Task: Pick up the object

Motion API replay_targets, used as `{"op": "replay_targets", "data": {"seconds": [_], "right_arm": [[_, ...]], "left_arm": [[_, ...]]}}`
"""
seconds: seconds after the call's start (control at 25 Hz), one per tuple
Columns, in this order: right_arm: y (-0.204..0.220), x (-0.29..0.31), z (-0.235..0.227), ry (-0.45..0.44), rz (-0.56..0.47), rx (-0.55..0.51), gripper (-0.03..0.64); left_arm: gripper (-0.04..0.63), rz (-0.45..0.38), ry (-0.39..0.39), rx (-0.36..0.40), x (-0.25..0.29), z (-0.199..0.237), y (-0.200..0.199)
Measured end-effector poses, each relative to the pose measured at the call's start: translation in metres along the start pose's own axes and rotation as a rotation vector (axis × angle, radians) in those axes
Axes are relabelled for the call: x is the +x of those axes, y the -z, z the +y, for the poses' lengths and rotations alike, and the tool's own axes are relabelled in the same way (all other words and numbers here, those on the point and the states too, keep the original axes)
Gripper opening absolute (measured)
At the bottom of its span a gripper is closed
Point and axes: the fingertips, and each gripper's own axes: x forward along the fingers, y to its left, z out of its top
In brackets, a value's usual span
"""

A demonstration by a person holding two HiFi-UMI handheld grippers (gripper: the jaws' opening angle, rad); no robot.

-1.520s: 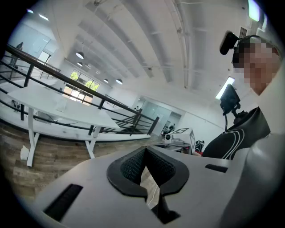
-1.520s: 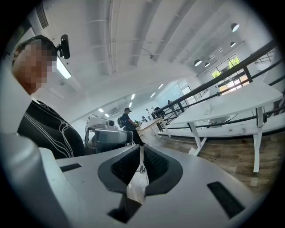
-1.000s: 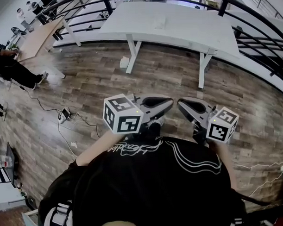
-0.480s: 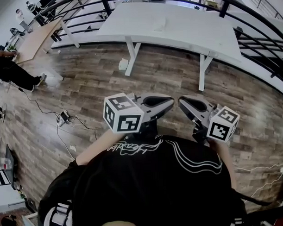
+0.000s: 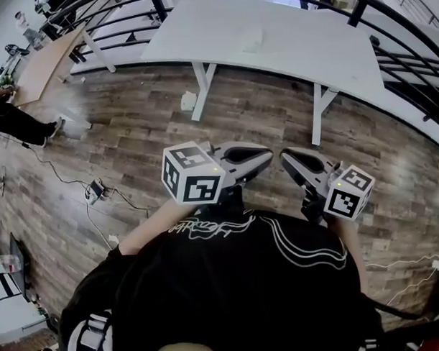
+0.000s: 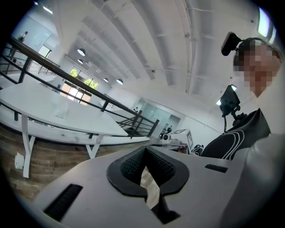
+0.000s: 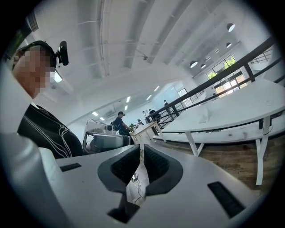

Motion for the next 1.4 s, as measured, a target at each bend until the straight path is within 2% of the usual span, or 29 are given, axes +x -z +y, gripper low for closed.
{"op": "replay_targets", "data": {"seconds": [0.44,0.68,1.04,1.4], "right_arm": [[-0.107,0.136,-0.125,0.035,0.023,0.038,0.031],[-0.150,0.183,-0.193,0.061,0.023,0.035,0.031],[-0.168,0.230,-0.266,0.079,0.014,0.084,0.031],[-0.162,0.230,-0.315,0.074,0.000,0.151,0.031]], "left_arm": [[0.008,-0.007,0.022,-0.039,0.002,0.186,-0.120],[0.008,-0.008,0.023,-0.059,0.015,0.269,-0.163],[0.008,0.026,0.003,-0.103,0.031,0.359,-0.184],[0.008,0.082,-0.006,-0.136,0.068,0.390,-0.178]]}}
